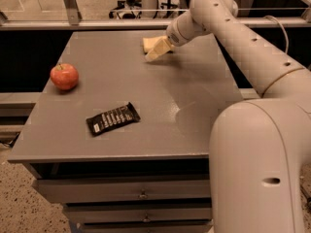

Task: Pick sponge

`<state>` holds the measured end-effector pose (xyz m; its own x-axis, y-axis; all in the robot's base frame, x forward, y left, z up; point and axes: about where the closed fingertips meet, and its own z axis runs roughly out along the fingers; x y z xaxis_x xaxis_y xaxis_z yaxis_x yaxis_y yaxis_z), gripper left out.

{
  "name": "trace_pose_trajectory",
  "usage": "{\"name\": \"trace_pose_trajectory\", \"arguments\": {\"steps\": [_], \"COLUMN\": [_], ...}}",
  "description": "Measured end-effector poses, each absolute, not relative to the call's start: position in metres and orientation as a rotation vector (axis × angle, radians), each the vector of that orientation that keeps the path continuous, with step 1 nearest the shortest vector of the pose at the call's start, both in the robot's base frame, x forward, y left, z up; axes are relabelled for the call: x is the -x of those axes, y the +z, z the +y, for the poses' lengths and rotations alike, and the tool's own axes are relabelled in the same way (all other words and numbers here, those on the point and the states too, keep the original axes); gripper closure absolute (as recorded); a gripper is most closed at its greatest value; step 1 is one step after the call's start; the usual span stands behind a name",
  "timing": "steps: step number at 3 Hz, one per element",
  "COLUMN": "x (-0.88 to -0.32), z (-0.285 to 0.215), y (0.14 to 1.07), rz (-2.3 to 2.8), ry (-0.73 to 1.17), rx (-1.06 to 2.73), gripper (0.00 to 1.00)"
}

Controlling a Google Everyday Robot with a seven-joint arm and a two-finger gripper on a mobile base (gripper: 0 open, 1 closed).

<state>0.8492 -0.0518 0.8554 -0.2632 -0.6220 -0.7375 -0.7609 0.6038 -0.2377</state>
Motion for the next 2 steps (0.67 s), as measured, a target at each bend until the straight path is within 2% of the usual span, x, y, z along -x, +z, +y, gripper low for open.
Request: {"name": "trace_pose_trajectory", "arguments": {"steps": [1, 2], "x": [-0.8616, -0.8653], "z": [-0.0659, -0.0714], "y": [0.8485, 0.8501], "rz": [2.007, 2.019], "ry": [0.197, 0.219], "rx": [1.06, 1.043], "gripper": [0.17, 0.41]}}
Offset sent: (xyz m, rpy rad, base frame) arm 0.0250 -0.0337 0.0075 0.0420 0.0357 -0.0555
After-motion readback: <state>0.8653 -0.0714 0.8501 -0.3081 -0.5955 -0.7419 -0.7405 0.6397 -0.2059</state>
